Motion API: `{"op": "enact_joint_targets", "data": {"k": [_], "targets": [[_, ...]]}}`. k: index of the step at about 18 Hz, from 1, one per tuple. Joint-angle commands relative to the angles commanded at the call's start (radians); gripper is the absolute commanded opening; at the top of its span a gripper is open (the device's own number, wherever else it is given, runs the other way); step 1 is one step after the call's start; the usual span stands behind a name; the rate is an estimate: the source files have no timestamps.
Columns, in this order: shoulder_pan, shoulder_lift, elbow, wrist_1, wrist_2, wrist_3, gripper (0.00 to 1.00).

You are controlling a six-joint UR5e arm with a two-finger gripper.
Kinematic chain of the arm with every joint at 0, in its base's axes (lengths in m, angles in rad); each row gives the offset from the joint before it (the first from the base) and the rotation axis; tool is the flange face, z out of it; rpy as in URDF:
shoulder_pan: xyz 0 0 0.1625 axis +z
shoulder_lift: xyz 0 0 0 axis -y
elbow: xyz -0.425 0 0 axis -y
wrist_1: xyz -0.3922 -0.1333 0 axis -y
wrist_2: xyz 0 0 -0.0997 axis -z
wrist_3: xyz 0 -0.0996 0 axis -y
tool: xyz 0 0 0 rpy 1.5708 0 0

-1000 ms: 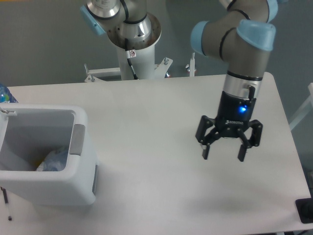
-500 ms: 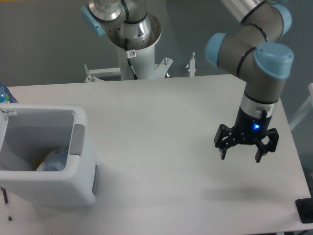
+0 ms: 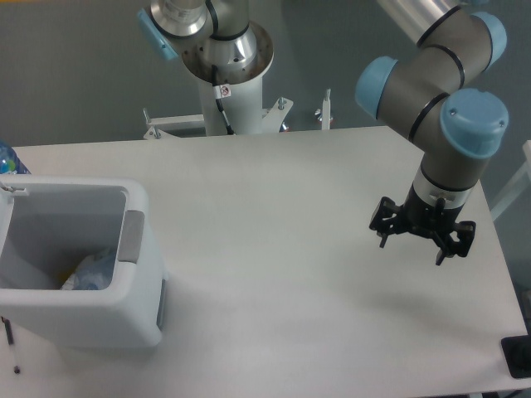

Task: Place the trash in the trash can

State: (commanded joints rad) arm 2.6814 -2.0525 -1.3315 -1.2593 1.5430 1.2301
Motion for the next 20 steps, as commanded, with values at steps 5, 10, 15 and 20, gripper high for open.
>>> {"op": "enact_joint_targets", "data": {"k": [5,10,15,20], "targets": [[-0.031,0.000,-0.003,-0.006,0.066,0.026,1.00],[-0.035,0.000,0.000,-0.003,0.057,0.032,1.00],[-0.035,0.000,-0.001,0.006,0.058,0.034,1.00],[-0.035,0.003,-0.009,0.008,0.058,0.075,1.00]]}}
